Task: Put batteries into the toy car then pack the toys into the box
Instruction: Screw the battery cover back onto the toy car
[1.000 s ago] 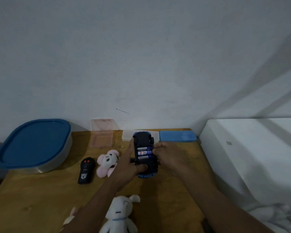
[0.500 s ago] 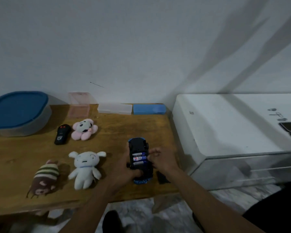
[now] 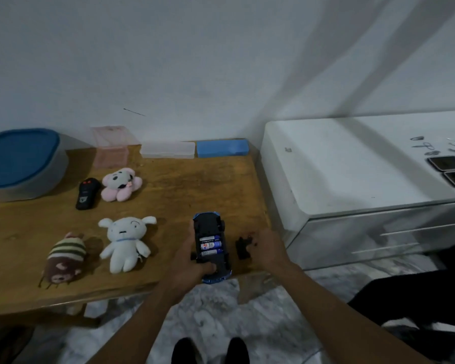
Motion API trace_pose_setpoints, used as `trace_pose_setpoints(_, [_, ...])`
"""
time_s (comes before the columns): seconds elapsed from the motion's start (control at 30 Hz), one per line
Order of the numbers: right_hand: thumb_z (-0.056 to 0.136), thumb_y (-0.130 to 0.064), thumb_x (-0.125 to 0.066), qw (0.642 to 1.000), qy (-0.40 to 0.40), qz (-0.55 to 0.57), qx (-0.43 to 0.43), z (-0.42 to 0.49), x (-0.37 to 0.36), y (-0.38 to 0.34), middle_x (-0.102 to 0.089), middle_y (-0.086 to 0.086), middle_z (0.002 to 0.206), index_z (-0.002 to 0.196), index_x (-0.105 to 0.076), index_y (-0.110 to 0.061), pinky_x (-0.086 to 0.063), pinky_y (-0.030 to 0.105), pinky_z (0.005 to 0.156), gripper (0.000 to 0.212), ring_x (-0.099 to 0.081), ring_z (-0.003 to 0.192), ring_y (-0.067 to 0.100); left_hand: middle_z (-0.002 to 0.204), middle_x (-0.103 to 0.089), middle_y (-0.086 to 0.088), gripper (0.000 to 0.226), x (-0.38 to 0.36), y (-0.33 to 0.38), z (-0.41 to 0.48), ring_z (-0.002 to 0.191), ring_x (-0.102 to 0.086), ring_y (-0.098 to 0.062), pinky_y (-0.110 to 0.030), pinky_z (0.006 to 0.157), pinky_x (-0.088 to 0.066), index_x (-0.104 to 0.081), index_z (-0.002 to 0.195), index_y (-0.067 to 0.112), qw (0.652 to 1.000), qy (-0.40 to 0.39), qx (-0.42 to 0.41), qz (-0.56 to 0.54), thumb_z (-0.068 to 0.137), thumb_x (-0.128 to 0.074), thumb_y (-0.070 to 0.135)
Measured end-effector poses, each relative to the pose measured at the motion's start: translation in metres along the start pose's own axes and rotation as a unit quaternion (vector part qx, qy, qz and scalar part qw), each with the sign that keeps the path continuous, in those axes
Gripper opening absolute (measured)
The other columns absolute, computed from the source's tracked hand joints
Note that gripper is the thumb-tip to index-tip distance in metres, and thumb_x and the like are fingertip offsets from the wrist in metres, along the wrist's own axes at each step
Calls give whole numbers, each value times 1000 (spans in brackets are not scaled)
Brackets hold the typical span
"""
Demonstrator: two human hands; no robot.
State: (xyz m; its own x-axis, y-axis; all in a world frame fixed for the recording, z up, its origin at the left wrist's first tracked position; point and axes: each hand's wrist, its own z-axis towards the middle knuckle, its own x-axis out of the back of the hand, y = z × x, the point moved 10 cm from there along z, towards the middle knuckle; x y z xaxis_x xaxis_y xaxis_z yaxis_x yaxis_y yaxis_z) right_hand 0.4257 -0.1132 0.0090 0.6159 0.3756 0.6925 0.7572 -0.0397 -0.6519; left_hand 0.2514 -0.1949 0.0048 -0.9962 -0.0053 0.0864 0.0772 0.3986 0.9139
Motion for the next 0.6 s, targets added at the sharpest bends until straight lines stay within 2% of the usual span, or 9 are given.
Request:
trace_pose_setpoints(0.07, [81,1,-65,998,-32,-47,30,1,-6,2,-60,7,120,118,-61,-10,-40,15,78,39,-53,102,13,122,-64,5,110,3,0,1,104,-65,-11,-39,89,-55,-7,150,43,1000,7,-2,4,77,-68,-11])
trace_pose_setpoints(0.13, [76,-9,-75,993,-44,-97,41,8,-11,5,-52,8,131,123,-57,-13,-41,21,88,51,-51,114,21,122,-64,6,110,5,-2,2,104,-65,-11,-40,90,-55,-8,149,46,1000,11,0,4,77,-68,-11])
trace_pose_setpoints(0.23, [74,-19,-78,985,-57,-162,34,15,-18,8,-41,12,136,130,-52,-17,-43,32,98,62,-46,120,30,120,-65,6,110,7,-5,2,104,-66,-11,-43,91,-54,-12,144,54,1000,11,-2,-5,76,-67,-12])
trace_pose_setpoints(0.33, [76,-12,-72,972,-71,-215,62,19,-24,8,-36,14,134,135,-48,-24,-44,33,99,65,-44,120,34,122,-65,3,110,8,-6,2,107,-64,-15,-48,93,-53,-11,146,51,1000,6,0,1,75,-69,-9])
trace_pose_setpoints(0.4, [75,-7,-69,966,-75,-233,84,20,-27,7,-34,16,133,135,-48,-29,-45,33,98,67,-44,119,34,122,-64,5,111,10,-7,1,108,-64,-13,-46,93,-53,-9,147,51,1000,13,7,-3,76,-68,-9])
trace_pose_setpoints(0.47, [76,-6,-68,960,-78,-251,99,22,-28,4,-33,18,133,135,-48,-28,-45,33,98,66,-42,120,35,122,-63,8,111,11,-7,0,107,-64,-10,-41,92,-54,-5,147,50,1000,22,12,-7,77,-68,-10])
trace_pose_setpoints(0.6, [78,-11,-69,941,-64,-313,113,23,-26,-4,-31,16,131,134,-48,-22,-47,43,95,61,-36,121,37,121,-61,14,112,12,-9,-3,108,-62,-9,-34,89,-54,-2,148,46,999,35,17,-6,77,-68,-11])
